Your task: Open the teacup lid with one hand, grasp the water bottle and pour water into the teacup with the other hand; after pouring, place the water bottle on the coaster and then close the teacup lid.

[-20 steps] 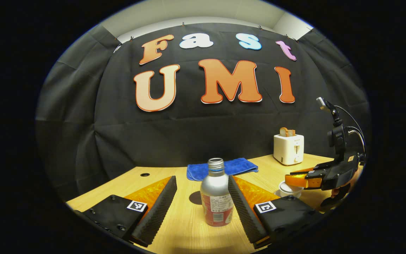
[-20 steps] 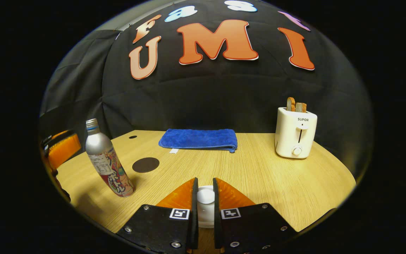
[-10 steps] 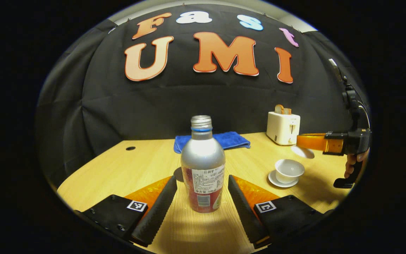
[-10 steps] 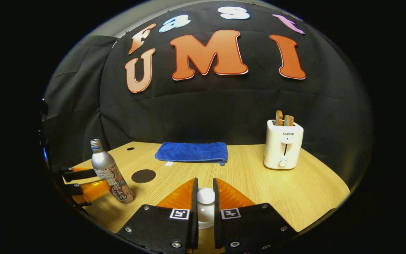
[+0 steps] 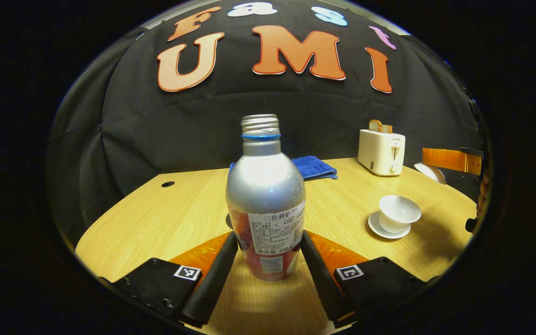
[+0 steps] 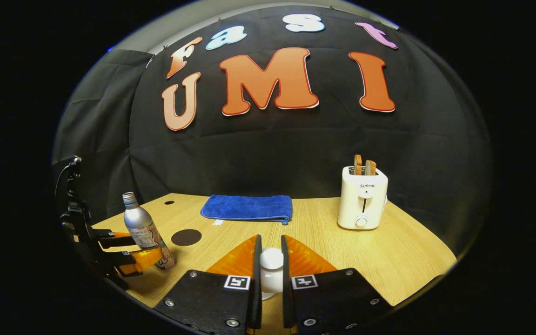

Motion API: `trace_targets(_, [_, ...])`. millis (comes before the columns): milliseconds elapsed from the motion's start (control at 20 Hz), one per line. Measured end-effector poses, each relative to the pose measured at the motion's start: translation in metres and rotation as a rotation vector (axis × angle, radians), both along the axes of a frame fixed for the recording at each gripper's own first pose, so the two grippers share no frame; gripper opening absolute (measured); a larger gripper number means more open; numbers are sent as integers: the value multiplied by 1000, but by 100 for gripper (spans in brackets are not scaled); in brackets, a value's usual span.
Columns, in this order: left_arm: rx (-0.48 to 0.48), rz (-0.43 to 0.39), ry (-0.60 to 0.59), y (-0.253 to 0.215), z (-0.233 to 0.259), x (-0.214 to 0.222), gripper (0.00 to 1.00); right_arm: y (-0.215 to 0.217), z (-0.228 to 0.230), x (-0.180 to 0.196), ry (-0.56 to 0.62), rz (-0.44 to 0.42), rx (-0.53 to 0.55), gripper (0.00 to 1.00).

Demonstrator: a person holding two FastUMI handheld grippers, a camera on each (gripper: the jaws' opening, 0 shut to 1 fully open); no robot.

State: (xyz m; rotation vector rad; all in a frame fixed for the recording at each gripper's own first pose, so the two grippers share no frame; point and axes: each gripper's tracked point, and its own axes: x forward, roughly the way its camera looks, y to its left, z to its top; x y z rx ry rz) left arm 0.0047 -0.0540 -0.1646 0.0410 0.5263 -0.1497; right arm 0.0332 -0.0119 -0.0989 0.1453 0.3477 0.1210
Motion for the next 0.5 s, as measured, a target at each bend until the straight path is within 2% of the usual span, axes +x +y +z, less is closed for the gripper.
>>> trace_targets(400, [10, 1, -39, 1, 7, 16, 84, -13, 1, -2, 1, -31, 4, 18])
trace_targets(500, [46, -23, -35, 0, 6, 15, 82, -18, 2, -3, 0, -41, 3, 18])
